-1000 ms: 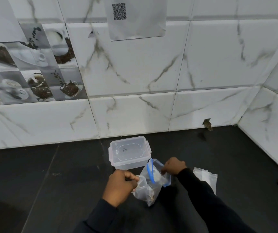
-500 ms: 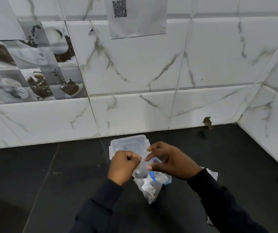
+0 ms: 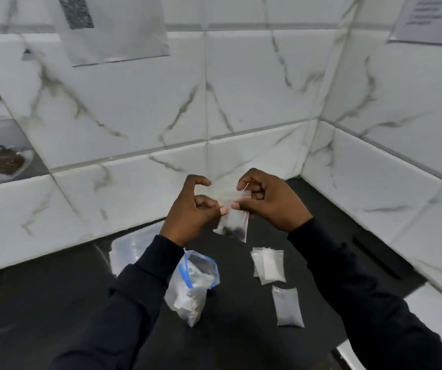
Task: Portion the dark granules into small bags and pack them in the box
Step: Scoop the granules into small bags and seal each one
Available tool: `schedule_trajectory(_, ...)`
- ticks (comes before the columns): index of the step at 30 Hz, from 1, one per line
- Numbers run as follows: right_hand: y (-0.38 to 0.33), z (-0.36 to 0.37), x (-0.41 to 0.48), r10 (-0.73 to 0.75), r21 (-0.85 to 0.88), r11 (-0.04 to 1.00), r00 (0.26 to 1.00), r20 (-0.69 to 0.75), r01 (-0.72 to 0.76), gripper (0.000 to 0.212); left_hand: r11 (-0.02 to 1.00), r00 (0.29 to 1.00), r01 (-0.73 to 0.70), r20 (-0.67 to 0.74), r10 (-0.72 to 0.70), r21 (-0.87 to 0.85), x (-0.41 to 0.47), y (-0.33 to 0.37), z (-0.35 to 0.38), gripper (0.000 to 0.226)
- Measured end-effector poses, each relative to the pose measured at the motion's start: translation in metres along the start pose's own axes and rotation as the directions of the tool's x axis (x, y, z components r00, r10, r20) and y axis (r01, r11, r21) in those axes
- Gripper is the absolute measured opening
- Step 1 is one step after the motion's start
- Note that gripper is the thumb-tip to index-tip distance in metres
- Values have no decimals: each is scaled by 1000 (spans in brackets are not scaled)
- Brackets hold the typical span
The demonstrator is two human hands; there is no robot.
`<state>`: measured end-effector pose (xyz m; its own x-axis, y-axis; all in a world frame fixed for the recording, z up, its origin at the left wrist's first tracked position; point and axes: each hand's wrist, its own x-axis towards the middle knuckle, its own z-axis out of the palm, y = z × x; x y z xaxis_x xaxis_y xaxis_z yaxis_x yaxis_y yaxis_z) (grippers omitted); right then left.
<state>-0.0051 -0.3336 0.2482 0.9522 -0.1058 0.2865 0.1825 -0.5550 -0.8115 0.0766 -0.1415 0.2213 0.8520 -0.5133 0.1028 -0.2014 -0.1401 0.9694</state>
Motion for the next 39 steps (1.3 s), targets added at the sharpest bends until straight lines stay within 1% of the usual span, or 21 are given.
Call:
schedule_trajectory(2, 25, -11, -18, 107, 67, 992, 993, -51, -103, 29, 996, 999, 34, 33, -31, -84, 4, -16, 32, 37)
schedule_trajectory(4, 58, -19, -39, 217, 101, 973, 971, -103, -207, 22, 997, 996, 58, 74, -55, -50, 7, -38, 65, 21)
schedule_trajectory(6, 96, -20, -65, 343, 146, 935, 930, -130, -325, 10, 995, 988, 97, 117, -96, 2, 7, -67, 97, 20)
schedule_trajectory(7, 116, -16, -78, 414, 172, 904, 901, -129, -391, 7, 990, 982, 132, 127, -136, 39, 4, -82, 111, 24)
schedule_trajectory(9, 155, -6, -107, 570, 220, 813, 814, -108, -540, 7, 966, 953, 232, 170, -249, 112, -3, -111, 140, 26)
schedule_trajectory(12, 200, 20, -145, 742, 267, 654, 669, -44, -708, 4, 890, 866, 396, 229, -444, 227, -22, -147, 171, 23)
schedule_trajectory(14, 220, 34, -163, 804, 322, 568, 594, -23, -757, 4, 846, 813, 478, 246, -528, 238, -33, -169, 188, 15)
schedule_trajectory(17, 238, 48, -175, 850, 385, 480, 526, 17, -788, 8, 834, 808, 480, 234, -541, 273, -37, -195, 203, 31)
schedule_trajectory(18, 240, 50, -176, 858, 381, 466, 513, 28, -799, 7, 829, 805, 480, 229, -547, 288, -35, -203, 207, 33)
schedule_trajectory(19, 240, 51, -175, 858, 339, 479, 514, 15, -809, 4, 821, 801, 490, 223, -556, 293, -33, -212, 212, 32)
schedule_trajectory(20, 241, 49, -173, 845, 254, 524, 534, -33, -813, 3, 818, 802, 493, 210, -559, 296, -32, -212, 213, 32)
schedule_trajectory(22, 241, 42, -161, 764, -13, 628, 619, -185, -779, 11, 823, 814, 479, 196, -547, 307, -30, -211, 214, 28)
schedule_trajectory(23, 242, 36, -153, 705, -132, 659, 670, -232, -740, 12, 824, 817, 467, 200, -541, 320, -28, -211, 215, 27)
schedule_trajectory(25, 245, 30, -129, 599, -303, 707, 768, -225, -639, 19, 824, 821, 453, 200, -534, 341, -28, -202, 211, 29)
schedule_trajectory(26, 249, 29, -117, 569, -347, 719, 797, -205, -602, 25, 825, 822, 446, 206, -531, 346, -28, -198, 210, 30)
schedule_trajectory(28, 255, 28, -92, 559, -404, 708, 810, -179, -578, 34, 833, 837, 426, 197, -511, 352, -28, -188, 204, 31)
schedule_trajectory(30, 261, 28, -76, 595, -465, 658, 787, -161, -592, 34, 848, 852, 412, 189, -489, 334, -28, -181, 197, 28)
schedule_trajectory(33, 265, 28, -66, 663, -478, 615, 739, -118, -628, 18, 869, 869, 418, 163, -467, 264, -31, -169, 184, 24)
schedule_trajectory(35, 263, 30, -68, 674, -444, 622, 730, -116, -645, 10, 878, 876, 421, 148, -459, 228, -32, -160, 177, 21)
schedule_trajectory(37, 256, 33, -74, 632, -417, 664, 764, -130, -620, 14, 902, 902, 389, 124, -414, 188, -33, -149, 170, 17)
schedule_trajectory(39, 240, 37, -80, 496, -439, 734, 851, -174, -518, 14, 946, 960, 263, 48, -276, 189, -33, -136, 159, 15)
